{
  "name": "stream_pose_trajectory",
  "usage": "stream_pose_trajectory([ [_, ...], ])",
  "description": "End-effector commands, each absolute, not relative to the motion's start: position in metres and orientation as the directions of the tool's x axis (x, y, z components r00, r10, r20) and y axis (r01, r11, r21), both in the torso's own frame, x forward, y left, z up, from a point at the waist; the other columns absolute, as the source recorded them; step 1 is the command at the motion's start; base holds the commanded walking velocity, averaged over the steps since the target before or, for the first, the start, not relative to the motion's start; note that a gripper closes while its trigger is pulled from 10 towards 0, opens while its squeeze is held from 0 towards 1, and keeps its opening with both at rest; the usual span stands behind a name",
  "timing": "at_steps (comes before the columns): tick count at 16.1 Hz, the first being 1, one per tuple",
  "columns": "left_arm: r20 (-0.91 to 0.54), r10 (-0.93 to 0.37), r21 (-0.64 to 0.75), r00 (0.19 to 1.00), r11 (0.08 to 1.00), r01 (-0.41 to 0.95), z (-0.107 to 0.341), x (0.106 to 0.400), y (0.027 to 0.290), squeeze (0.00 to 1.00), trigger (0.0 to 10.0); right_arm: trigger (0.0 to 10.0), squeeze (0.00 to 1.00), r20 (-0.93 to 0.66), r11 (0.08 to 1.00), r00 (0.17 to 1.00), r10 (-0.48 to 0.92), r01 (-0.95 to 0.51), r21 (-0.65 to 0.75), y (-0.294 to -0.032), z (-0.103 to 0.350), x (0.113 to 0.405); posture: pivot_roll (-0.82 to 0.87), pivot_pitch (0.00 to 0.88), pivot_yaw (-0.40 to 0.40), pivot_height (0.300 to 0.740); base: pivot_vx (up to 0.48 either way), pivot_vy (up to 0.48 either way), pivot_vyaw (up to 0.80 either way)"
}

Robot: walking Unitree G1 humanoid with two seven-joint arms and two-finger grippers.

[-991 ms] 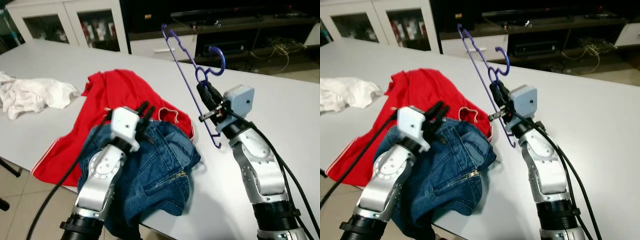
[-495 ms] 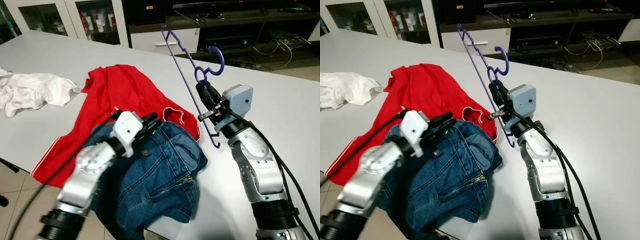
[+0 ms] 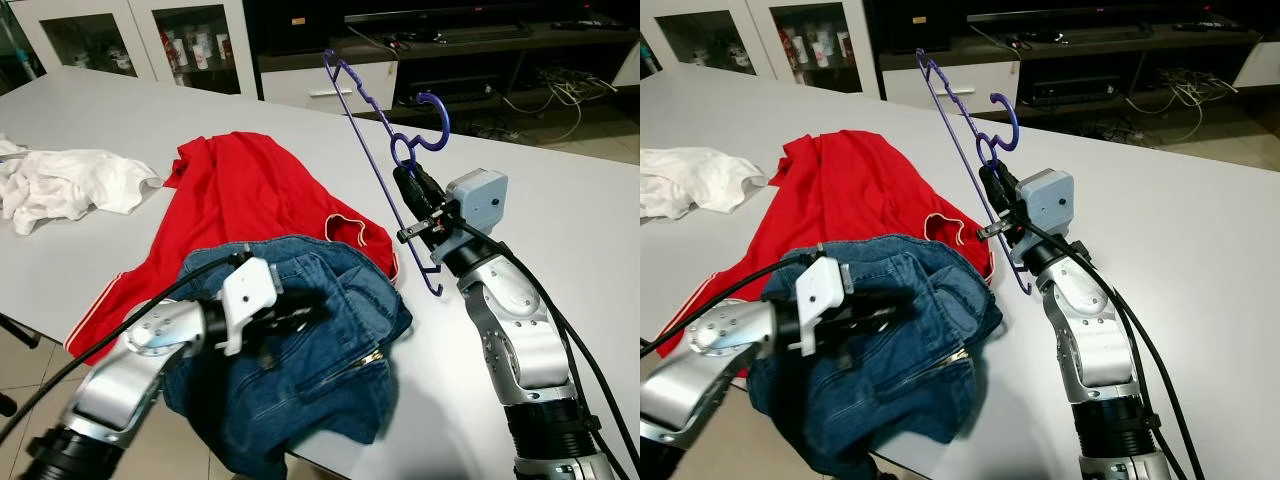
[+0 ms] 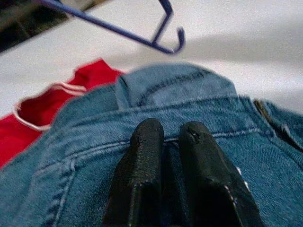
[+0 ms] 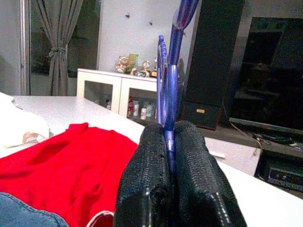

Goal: Hang hanger

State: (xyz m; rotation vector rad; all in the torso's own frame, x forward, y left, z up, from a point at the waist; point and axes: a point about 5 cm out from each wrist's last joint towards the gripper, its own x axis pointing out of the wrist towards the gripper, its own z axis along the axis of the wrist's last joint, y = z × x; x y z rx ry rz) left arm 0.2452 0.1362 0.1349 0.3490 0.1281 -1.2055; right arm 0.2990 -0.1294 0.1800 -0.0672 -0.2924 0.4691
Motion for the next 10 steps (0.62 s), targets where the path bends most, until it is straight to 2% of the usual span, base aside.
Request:
stream_pose_trajectory([
  [1, -0.31, -0.898, 0.179, 0.313, 0.268, 0.947, 0.134, 0.242, 0.137, 0.0, 10.0, 10.0, 0.0, 0.275, 0.89, 0.847, 0.455, -0.43, -0.149, -0.129, 0.185, 0.299, -0.08, 0.0, 0.06, 0.74, 0.0, 0.0, 0.0],
  [2, -0.337, -0.895, 0.169, 0.292, 0.247, 0.954, 0.133, 0.241, 0.14, 0.0, 10.0, 10.0, 0.0, 0.274, 0.891, 0.848, 0.454, -0.429, -0.15, -0.13, 0.184, 0.299, -0.08, 0.0, 0.06, 0.74, 0.0, 0.0, 0.0],
  [3, -0.349, -0.895, 0.165, 0.279, 0.234, 0.958, 0.131, 0.241, 0.142, 1.0, 10.0, 10.0, 0.0, 0.274, 0.891, 0.848, 0.454, -0.428, -0.151, -0.13, 0.184, 0.299, -0.08, 0.0, 0.061, 0.74, 0.0, 0.0, 0.0],
  [6, -0.406, -0.878, 0.165, 0.254, 0.203, 0.965, 0.122, 0.241, 0.143, 1.0, 10.0, 10.0, 0.0, 0.274, 0.891, 0.848, 0.454, -0.427, -0.154, -0.13, 0.184, 0.299, -0.08, 0.0, 0.06, 0.74, 0.0, 0.0, 0.0],
  [7, -0.436, -0.864, 0.168, 0.253, 0.198, 0.966, 0.118, 0.241, 0.143, 0.03, 10.0, 10.0, 0.0, 0.274, 0.89, 0.847, 0.455, -0.428, -0.156, -0.13, 0.185, 0.299, -0.08, 0.0, 0.06, 0.74, 0.0, 0.0, 0.0],
  [10, -0.501, -0.826, 0.171, 0.258, 0.198, 0.965, 0.105, 0.242, 0.144, 0.0, 10.0, 10.0, 0.0, 0.273, 0.89, 0.847, 0.456, -0.428, -0.16, -0.13, 0.185, 0.299, -0.09, 0.0, 0.058, 0.74, 0.0, 0.0, 0.0],
])
